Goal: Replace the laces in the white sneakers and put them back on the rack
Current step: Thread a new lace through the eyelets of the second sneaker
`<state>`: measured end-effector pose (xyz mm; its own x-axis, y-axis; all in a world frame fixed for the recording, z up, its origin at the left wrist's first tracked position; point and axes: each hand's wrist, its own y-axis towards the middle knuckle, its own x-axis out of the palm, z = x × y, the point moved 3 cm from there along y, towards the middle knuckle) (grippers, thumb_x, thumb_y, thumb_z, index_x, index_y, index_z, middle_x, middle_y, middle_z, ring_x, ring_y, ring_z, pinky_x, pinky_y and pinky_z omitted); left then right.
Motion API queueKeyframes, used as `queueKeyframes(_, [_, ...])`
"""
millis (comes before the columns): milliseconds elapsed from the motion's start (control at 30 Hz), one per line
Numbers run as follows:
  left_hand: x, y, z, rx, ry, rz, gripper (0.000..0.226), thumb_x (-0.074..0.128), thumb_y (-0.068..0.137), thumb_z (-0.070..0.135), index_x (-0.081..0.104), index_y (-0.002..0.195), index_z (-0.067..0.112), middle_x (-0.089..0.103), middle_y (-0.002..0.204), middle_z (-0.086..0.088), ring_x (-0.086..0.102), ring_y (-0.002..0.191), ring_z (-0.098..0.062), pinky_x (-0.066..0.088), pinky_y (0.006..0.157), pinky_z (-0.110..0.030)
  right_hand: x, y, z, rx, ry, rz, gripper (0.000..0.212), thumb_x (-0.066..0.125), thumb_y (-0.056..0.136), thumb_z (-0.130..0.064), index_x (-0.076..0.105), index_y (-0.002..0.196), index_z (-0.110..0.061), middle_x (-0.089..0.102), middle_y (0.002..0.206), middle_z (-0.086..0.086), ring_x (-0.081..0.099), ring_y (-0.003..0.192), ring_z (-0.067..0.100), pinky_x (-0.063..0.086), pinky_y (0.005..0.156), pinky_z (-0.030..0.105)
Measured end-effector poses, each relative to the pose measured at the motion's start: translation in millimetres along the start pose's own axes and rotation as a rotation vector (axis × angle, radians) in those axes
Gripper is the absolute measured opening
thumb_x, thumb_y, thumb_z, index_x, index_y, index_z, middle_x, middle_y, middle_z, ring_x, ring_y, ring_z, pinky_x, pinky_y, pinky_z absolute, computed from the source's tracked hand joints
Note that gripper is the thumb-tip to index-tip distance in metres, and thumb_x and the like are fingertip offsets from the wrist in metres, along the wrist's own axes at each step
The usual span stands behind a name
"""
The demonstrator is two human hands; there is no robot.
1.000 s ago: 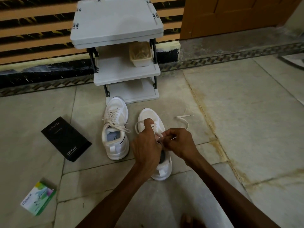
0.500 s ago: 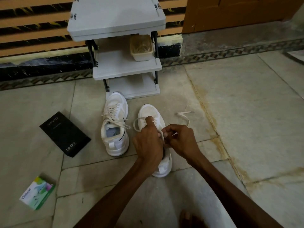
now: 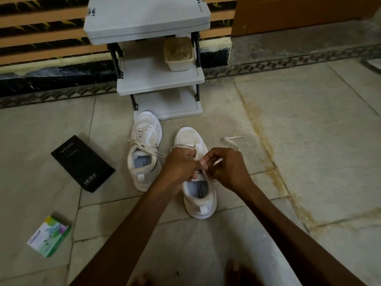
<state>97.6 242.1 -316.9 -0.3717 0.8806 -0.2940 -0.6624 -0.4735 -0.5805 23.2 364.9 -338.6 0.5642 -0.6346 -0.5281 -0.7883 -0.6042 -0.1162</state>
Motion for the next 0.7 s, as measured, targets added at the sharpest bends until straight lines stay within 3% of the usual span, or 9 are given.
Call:
queueKeyframes(67, [-1, -6, 9, -0.033, -0.023, -0.075, 0.046, 0.062, 0.090, 0.002, 0.048, 0.134, 0.006, 0.063, 0.059, -0.002, 0.053, 0.038, -0.006, 0.040, 0.039, -0.020, 3, 0, -1, -0.006, -0.081, 0.015, 0.014, 0.081, 0.076, -0.016, 0.069, 0.076, -0.024, 0.066, 0.074, -0.011, 0.066, 0.061, 0.006, 0.057, 0.061, 0.029])
queueKeyframes(167, [2, -4, 7, -0.031, 0.046, -0.061, 0.042, 0.053, 0.094, 0.003, 0.046, 0.133, 0.018, 0.070, 0.082, -0.010, 0.070, 0.064, -0.020, 0.049, 0.048, -0.025, 7, -1, -1, 0.005, -0.118, 0.032, 0.017, 0.077, 0.078, -0.016, 0.066, 0.075, -0.028, 0.065, 0.073, -0.013, 0.063, 0.062, 0.002, 0.053, 0.060, 0.021])
queueKeyframes(233, [3, -1, 4, 0.062, 0.248, -0.019, 0.052, 0.059, 0.088, 0.003, 0.046, 0.135, 0.024, 0.070, 0.103, -0.009, 0.070, 0.089, -0.027, 0.057, 0.071, -0.036, 8, -2, 1, 0.012, -0.109, 0.036, 0.020, 0.072, 0.081, -0.011, 0.065, 0.074, -0.028, 0.065, 0.074, -0.012, 0.064, 0.062, 0.004, 0.055, 0.062, 0.024])
queueKeyframes(300, [3, -6, 6, 0.197, 0.520, 0.053, 0.062, 0.067, 0.084, 0.006, 0.045, 0.138, 0.026, 0.066, 0.117, -0.005, 0.064, 0.105, -0.026, 0.051, 0.086, -0.033, 8, 0, 2, 0.012, -0.079, 0.023, 0.023, 0.067, 0.084, -0.007, 0.064, 0.073, -0.027, 0.065, 0.076, -0.009, 0.065, 0.062, 0.009, 0.057, 0.064, 0.031])
queueKeyframes(400, [7, -21, 13, 0.340, 0.769, 0.180, 0.056, 0.060, 0.088, 0.007, 0.043, 0.138, 0.026, 0.062, 0.120, -0.006, 0.059, 0.109, -0.027, 0.041, 0.078, -0.031, 7, 4, 3, 0.007, -0.056, -0.026, 0.021, 0.065, 0.087, -0.008, 0.066, 0.075, -0.025, 0.066, 0.080, -0.006, 0.065, 0.065, 0.014, 0.059, 0.066, 0.038])
queueKeyframes(500, [13, -29, 17, 0.380, 0.890, 0.284, 0.065, 0.052, 0.094, 0.011, 0.021, 0.150, 0.021, 0.057, 0.125, -0.010, 0.058, 0.111, -0.027, 0.041, 0.079, -0.031, 8, 6, 3, 0.001, -0.041, -0.047, 0.015, 0.066, 0.088, -0.009, 0.068, 0.078, -0.021, 0.065, 0.078, -0.007, 0.063, 0.067, 0.011, 0.059, 0.069, 0.040])
queueKeyframes(633, [19, -26, 17, 0.337, 0.925, 0.262, 0.076, 0.047, 0.098, 0.016, -0.004, 0.155, 0.018, 0.050, 0.134, -0.015, 0.054, 0.117, -0.028, 0.042, 0.091, -0.033, 9, 7, 3, 0.002, -0.034, -0.045, 0.020, 0.065, 0.088, -0.007, 0.066, 0.076, -0.023, 0.064, 0.076, -0.008, 0.064, 0.067, 0.012, 0.059, 0.069, 0.042])
queueKeyframes(700, [23, -25, 17, 0.325, 0.929, 0.224, 0.077, 0.046, 0.099, 0.016, -0.008, 0.154, 0.018, 0.052, 0.129, -0.016, 0.056, 0.113, -0.027, 0.043, 0.090, -0.033, 8, 6, 3, 0.014, -0.019, -0.050, 0.019, 0.064, 0.088, -0.006, 0.066, 0.078, -0.023, 0.066, 0.078, -0.005, 0.065, 0.068, 0.015, 0.059, 0.069, 0.042])
